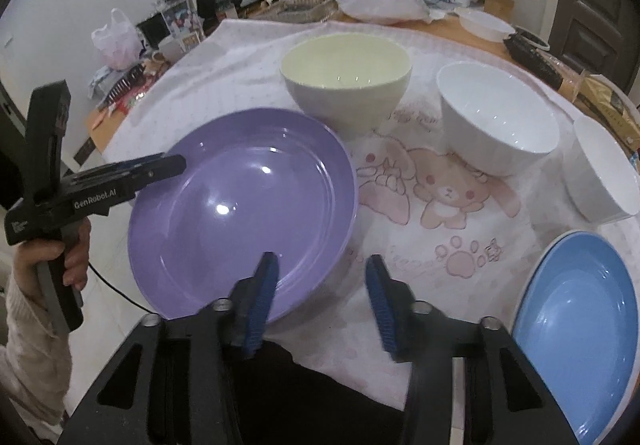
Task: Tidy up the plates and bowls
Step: 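Move the left tool to the purple plate and grasp its rim, then lift the purple plate with the left tool and carry it over the blue plate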
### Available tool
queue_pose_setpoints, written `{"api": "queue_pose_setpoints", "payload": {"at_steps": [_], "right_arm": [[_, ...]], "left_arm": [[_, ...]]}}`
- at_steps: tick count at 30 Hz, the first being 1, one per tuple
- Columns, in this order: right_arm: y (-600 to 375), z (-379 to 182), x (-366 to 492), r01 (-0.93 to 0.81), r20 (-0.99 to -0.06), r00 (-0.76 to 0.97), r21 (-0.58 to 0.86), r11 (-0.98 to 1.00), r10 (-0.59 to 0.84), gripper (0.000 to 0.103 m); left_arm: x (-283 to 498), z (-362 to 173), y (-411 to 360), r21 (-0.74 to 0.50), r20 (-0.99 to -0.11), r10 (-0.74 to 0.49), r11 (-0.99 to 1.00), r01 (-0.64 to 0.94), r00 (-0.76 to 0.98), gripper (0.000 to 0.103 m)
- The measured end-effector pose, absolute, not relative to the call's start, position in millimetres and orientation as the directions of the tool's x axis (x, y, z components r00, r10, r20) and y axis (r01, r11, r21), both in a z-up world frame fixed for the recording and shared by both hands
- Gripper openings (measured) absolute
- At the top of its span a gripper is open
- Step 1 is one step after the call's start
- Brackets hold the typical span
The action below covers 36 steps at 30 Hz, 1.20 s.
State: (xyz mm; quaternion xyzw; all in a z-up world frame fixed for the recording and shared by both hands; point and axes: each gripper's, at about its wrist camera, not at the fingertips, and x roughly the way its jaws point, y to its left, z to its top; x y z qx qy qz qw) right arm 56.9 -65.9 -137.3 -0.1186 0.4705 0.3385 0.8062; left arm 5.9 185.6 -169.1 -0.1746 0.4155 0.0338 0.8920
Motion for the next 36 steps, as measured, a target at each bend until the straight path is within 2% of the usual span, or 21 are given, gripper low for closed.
{"api": "queue_pose_setpoints", "payload": {"at_steps": [1,8,14,36], "right_arm": [[-63.2,-140.3,57.3,-0.660,-0.845,0.324,0.120,0.742,0.426,0.031],[-56.3,-152.3,60.0,-0.666,-0.861,0.299,0.122,0.736,0.412,0.019],[-54.8,-153.9,60.6,-0.669,-0.863,0.295,0.120,0.733,0.410,0.018],[-59.3,-146.7,55.3,-0.672,-0.854,0.303,0.122,0.730,0.422,0.019]], "left_arm": [[7.0,-171.0,186.2,-0.285,-0.756,-0.088,0.936,-0.206,0.649,0.028],[9.9,-172.2,187.2,-0.272,-0.756,-0.072,0.939,-0.212,0.651,0.018],[10.8,-172.3,186.0,-0.273,-0.756,-0.080,0.941,-0.202,0.650,0.010],[10.4,-165.6,180.2,-0.248,-0.755,-0.065,0.949,-0.193,0.652,0.009]]}}
